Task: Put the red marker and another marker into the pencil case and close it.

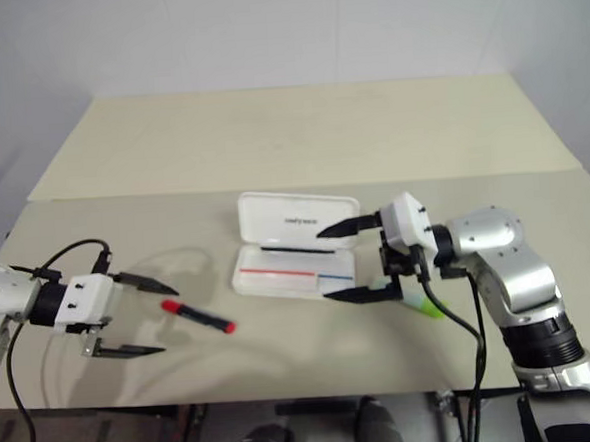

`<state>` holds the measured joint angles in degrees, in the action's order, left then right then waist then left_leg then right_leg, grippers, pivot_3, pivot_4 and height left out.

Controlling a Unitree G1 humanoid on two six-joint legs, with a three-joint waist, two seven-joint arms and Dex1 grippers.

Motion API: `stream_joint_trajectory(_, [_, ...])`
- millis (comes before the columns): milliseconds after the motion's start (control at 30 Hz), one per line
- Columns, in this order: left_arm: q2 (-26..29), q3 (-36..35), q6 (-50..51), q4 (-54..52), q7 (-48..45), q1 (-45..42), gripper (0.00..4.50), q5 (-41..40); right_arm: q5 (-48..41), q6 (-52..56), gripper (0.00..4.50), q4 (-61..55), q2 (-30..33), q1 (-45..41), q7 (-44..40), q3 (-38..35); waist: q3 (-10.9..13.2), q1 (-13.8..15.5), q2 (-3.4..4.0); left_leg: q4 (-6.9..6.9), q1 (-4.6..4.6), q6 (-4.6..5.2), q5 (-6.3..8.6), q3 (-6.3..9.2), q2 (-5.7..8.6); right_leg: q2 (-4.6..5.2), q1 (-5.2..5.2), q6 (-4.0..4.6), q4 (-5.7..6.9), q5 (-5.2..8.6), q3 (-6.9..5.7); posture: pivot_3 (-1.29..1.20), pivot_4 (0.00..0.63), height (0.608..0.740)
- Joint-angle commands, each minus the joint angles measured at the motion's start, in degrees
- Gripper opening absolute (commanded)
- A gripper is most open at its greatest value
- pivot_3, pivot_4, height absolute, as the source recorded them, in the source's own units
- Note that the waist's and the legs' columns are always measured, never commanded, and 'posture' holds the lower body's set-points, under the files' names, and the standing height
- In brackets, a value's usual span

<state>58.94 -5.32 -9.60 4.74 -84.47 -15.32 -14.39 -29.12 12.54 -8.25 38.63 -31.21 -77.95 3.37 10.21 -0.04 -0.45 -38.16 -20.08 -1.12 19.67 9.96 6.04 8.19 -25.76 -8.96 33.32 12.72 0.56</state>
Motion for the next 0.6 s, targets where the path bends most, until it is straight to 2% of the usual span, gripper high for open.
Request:
stream_joint_trajectory(33, [0.4,2.4,-6.4,5.7,-1.4,-3.1,4.48,2.9,-0.4,-0.7,4.5,-0.4,-0.4,-1.3,0.4,-0.7,0.0,0.0,0.0,0.0,0.0,0.0,0.0,0.0,0.0,0.0,0.0,0.0,0.0,0.0,0.0,0.0,0.15,0.74])
stream_joint_trajectory(333, [-3.4,11.0,-14.4,18.9,-2.8,-15.8,4.48,7.8,-0.2,-0.6,4.5,-2.1,-0.9,0.0,3.0,-1.3,0.0,0.0,-0.01,-0.02,-0.02,0.01,0.0,-0.01,0.03,0.0,-0.01,0.01,0.02,-0.01,-0.03,0.0,0.15,0.74])
stream_joint_trajectory(600, [-4.1,15.4,-14.2,20.9,-6.5,-19.2,4.48,7.8,-0.2,-0.5,4.5,-3.6,-1.1,1.3,5.6,-1.7,0.0,-0.2,-0.01,-0.03,-0.02,0.02,0.01,-0.09,0.01,0.0,-0.07,0.0,0.07,-0.01,-0.02,0.0,0.15,0.74])
